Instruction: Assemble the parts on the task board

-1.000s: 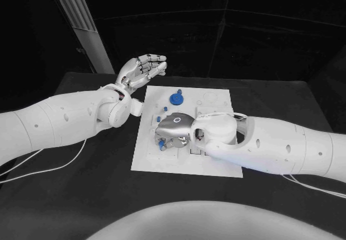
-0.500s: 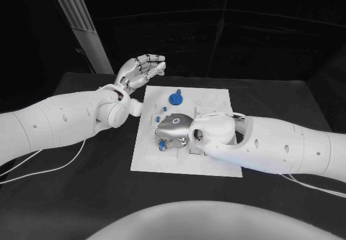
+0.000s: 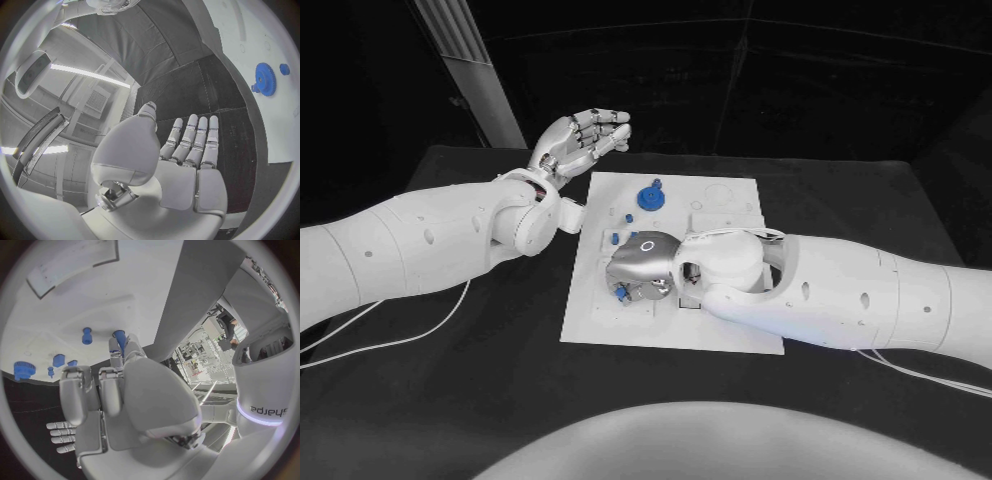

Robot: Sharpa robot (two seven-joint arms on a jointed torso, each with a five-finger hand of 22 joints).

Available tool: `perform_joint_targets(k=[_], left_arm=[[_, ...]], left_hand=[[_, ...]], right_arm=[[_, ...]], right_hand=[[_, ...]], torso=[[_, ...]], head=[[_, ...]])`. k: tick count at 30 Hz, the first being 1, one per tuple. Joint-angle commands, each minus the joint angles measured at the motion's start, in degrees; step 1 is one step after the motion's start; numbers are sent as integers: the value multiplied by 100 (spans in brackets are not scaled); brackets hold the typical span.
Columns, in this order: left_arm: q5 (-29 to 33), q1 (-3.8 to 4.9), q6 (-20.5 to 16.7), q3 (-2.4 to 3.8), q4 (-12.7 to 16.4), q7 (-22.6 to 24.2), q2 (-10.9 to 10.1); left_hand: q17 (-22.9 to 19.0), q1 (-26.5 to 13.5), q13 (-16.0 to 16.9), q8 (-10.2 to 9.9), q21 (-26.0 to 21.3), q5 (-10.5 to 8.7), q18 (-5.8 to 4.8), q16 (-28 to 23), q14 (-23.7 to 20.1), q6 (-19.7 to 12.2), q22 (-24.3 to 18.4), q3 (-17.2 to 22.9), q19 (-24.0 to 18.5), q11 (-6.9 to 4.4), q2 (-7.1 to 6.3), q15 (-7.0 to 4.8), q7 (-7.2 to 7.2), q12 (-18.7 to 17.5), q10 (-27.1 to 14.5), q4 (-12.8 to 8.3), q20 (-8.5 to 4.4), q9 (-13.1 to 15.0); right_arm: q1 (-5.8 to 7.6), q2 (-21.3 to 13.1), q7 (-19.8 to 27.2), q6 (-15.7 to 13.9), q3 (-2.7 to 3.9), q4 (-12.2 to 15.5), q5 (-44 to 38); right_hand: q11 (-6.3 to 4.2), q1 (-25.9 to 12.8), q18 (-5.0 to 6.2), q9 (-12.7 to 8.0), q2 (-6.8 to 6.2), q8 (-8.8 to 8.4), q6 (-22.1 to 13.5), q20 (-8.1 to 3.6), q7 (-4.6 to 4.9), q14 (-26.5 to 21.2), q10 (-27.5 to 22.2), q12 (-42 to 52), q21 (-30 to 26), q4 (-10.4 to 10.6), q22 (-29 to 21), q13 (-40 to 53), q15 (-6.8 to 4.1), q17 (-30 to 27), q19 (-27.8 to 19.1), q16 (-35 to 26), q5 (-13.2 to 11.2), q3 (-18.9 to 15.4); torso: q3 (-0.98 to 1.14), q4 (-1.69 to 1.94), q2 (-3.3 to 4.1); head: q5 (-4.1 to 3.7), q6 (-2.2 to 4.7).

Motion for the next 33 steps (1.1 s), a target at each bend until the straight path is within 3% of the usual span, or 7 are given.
perform_joint_targets(k=[1,9,18,21,25,32,33], left_arm=[[18,9,51,4,13,914,4],[18,9,56,4,12,911,7],[18,7,71,4,7,910,6],[18,4,78,4,7,907,6],[18,0,79,4,4,905,6],[18,-4,64,4,-15,896,4],[19,-4,57,4,-16,893,6]], left_hand=[[-6,-6,-7,19,-21,26,-87,31,-28,-38,-7,-28,31,-7,45,7,793,26,-39,-1,-9,-10],[-33,1,-13,39,-26,27,-90,51,-44,-55,-10,-42,26,-5,59,10,794,48,-58,-1,-9,-15],[-33,1,-13,39,-26,27,-90,51,-44,-55,-10,-42,26,-5,59,10,794,48,-58,-1,-9,-15],[-41,3,-15,45,-27,28,-91,58,-48,-60,-11,-46,25,-4,61,10,794,55,-62,-1,-9,-16],[-42,3,-15,46,-27,28,-91,59,-48,-61,-11,-47,25,-4,62,10,794,56,-63,-1,-9,-17],[-47,4,-16,50,-28,28,-91,64,-50,-64,-11,-51,25,-4,64,11,795,61,-67,0,-9,-18],[-48,4,-17,50,-28,28,-91,65,-50,-65,-11,-51,25,-4,64,11,795,61,-67,0,-9,-18]], right_arm=[[-4,4,-24,108,-4,6,-104],[-10,-21,-186,-105,-10,49,-180],[-25,-307,-119,-1884,-11,238,-24],[-17,-622,58,-2718,-8,503,645],[96,-1077,278,-3332,-3,851,1852],[439,-2140,171,-3314,-2,1422,3935],[466,-2301,115,-3249,-2,1488,4091]], right_hand=[[33,31,-43,-9,-43,-24,-6,60,19,595,-80,-30,37,20,1510,-13,46,1505,604,14,18,0],[320,-832,25,-72,-572,-250,-762,246,360,595,-846,-16,-201,38,1406,1,284,1505,428,14,20,-510],[376,-1617,39,-39,-1277,-208,-1032,372,420,575,-1094,122,-231,56,1391,38,327,1427,412,-15,21,126],[369,-1663,41,-34,-1258,-197,-1019,372,412,561,-1070,166,-237,54,1387,44,320,1373,409,-35,21,246],[345,-1624,40,-26,-1099,-179,-977,359,391,566,-1005,231,-233,28,1389,53,302,1389,414,-29,20,358],[299,-1651,50,-29,-878,-185,-1016,335,373,563,-802,402,-264,27,1374,86,275,1375,395,-34,23,349],[226,-1664,35,-18,-854,-150,-992,296,297,570,-435,641,-215,20,1396,180,201,1402,429,-24,22,294]], torso=[[-3,-2,1],[0,-1,-1],[2,-9,-5],[-4,-3,-10],[-7,-3,-13],[-28,3,-21],[-32,5,-22]], head=[[7,1],[3,1],[5,1],[-5,1],[-24,1],[-149,1],[-180,1]])
